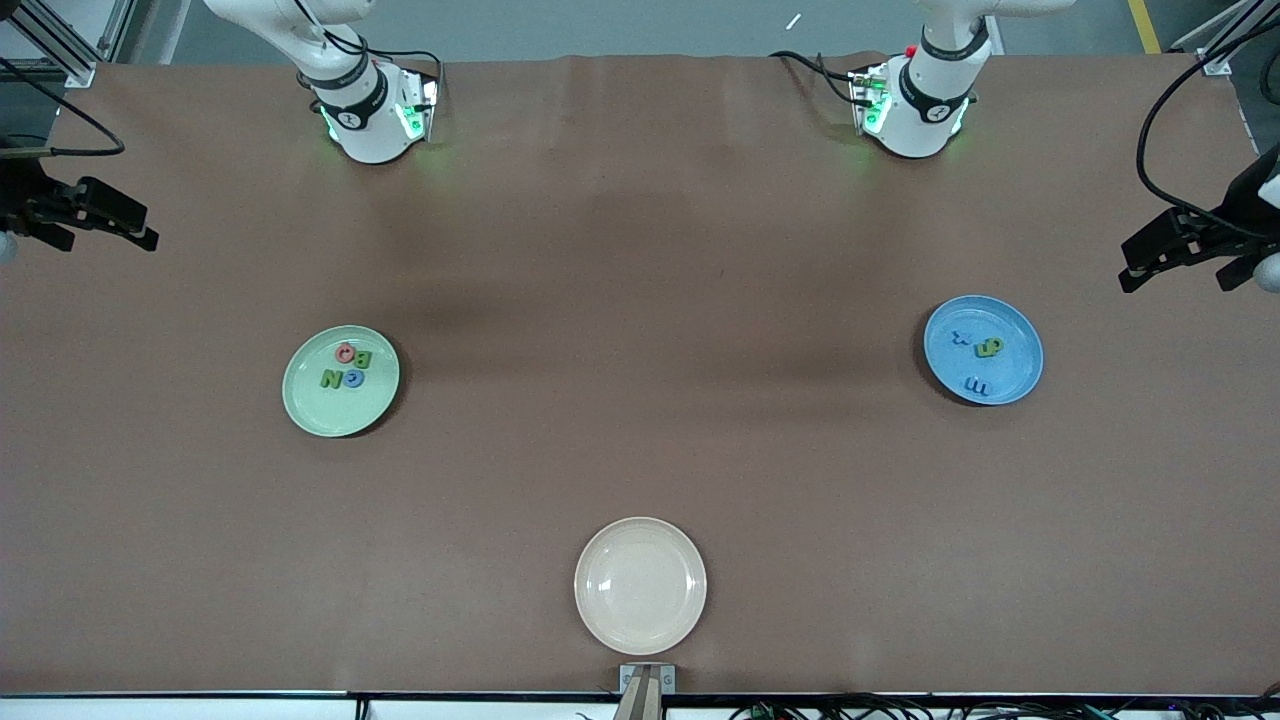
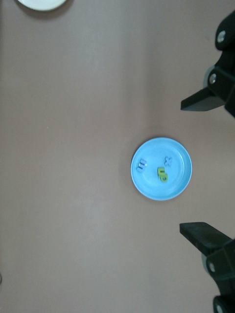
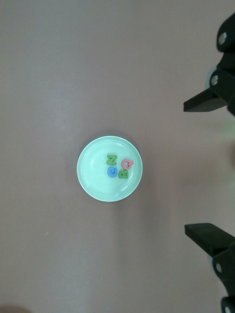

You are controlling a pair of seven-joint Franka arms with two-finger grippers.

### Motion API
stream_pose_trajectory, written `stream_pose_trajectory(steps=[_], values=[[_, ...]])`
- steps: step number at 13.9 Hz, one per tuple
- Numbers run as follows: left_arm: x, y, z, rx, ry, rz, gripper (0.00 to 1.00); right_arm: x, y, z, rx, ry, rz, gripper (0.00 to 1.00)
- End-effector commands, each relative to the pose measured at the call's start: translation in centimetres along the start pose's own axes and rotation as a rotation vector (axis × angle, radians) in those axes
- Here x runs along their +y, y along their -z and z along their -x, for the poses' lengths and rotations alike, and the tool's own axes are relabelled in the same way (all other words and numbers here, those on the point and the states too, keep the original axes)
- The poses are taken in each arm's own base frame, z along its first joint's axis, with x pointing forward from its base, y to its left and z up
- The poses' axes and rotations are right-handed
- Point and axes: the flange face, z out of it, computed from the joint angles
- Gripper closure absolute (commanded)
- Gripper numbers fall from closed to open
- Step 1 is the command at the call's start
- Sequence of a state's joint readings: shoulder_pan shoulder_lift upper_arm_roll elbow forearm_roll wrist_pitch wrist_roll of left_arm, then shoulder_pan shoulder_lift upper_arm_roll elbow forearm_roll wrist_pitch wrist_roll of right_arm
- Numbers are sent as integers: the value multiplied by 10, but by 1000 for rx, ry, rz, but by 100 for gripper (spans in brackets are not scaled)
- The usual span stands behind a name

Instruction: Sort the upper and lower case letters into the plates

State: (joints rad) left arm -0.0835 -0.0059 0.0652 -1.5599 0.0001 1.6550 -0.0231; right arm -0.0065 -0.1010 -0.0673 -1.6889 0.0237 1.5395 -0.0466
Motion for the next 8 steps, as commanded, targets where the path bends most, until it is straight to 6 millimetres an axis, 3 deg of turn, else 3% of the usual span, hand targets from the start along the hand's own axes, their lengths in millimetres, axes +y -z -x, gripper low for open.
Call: stream_pose_trajectory(steps=[1,8], values=[[-9,8,-2,15,21,32,0,-1,2,9,15,-2,-4,0],[-6,10,0,11,8,23,0,0,2,9,15,-3,-4,0]])
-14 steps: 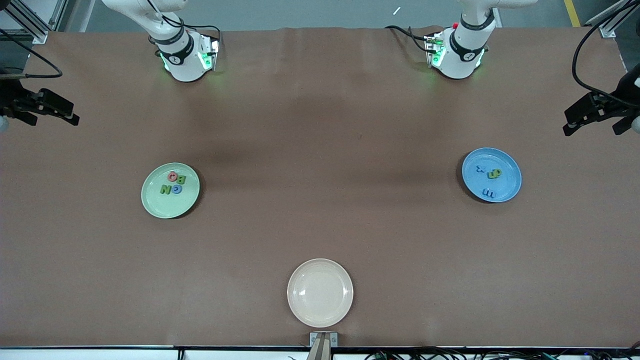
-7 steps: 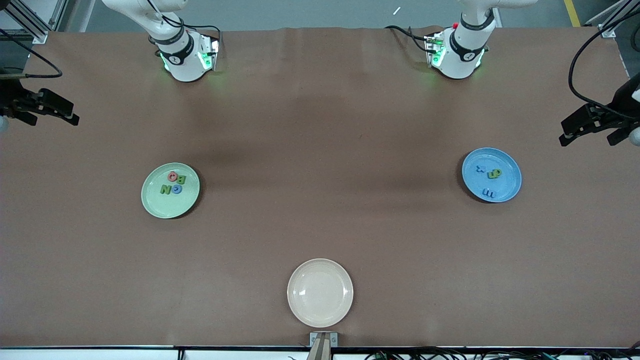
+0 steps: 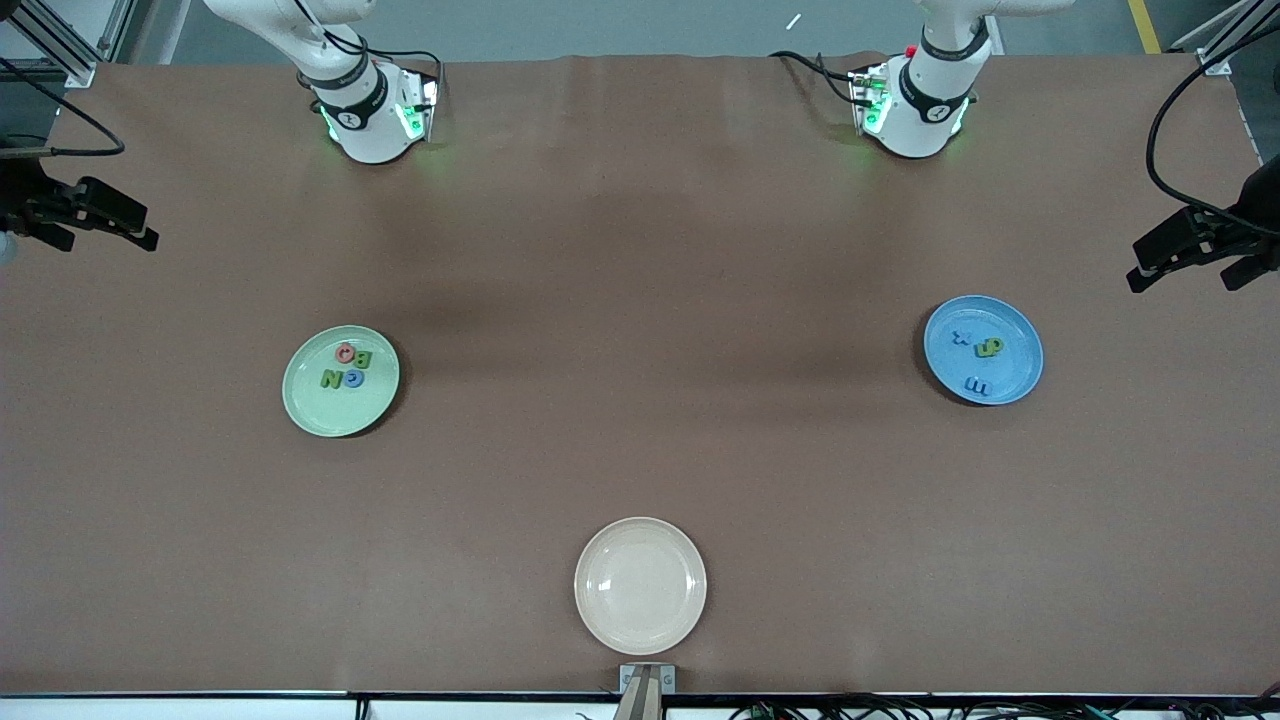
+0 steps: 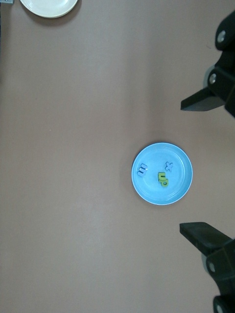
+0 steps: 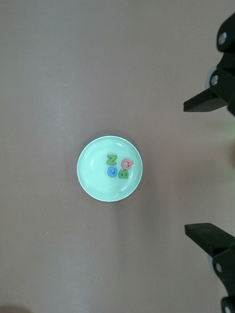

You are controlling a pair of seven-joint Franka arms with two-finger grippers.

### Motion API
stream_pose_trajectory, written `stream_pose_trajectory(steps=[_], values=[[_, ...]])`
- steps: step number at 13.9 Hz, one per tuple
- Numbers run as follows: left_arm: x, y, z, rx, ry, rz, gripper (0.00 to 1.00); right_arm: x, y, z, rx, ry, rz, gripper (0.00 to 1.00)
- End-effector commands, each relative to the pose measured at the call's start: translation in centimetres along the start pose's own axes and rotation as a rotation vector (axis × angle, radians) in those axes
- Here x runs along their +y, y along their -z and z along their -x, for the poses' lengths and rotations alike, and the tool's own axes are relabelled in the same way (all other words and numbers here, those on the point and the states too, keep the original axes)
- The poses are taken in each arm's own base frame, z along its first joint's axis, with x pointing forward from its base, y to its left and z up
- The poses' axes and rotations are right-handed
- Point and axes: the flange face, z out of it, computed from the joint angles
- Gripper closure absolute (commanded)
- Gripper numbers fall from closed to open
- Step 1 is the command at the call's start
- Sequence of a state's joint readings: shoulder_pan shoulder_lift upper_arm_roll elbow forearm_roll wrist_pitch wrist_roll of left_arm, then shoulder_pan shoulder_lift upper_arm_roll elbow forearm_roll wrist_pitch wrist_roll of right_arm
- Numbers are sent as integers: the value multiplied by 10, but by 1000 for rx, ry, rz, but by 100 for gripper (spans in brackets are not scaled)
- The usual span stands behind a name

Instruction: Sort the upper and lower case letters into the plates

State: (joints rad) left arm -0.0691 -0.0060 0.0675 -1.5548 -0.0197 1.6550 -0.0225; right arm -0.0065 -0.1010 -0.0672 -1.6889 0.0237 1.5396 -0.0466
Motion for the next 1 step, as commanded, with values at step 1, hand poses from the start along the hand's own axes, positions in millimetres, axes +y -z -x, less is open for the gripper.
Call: stream_pose_trajectory(steps=[1], values=[[1,7,1,6,-10,5,0,1,2,9,15,-5,-4,0]])
